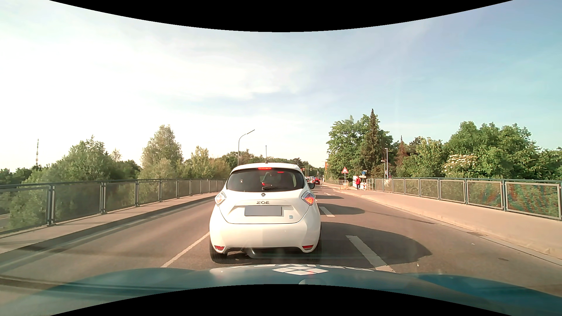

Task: Follow the waypoints while adhering to traffic rules and regulations

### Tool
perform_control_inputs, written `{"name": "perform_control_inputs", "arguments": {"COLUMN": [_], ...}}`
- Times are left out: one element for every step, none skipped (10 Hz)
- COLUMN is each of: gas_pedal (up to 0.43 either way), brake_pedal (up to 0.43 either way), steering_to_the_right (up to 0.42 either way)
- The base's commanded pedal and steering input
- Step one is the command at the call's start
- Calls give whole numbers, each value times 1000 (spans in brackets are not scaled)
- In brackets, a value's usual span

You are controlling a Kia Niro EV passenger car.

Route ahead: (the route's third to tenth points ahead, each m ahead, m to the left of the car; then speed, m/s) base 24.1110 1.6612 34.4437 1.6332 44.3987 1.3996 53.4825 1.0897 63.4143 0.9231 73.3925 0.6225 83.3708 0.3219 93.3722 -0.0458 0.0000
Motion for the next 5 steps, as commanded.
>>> {"name": "perform_control_inputs", "arguments": {"gas_pedal": [0, 0, 0, 0, 0], "brake_pedal": [232, 232, 232, 232, 232], "steering_to_the_right": [-3, -3, -3, -3, -3]}}
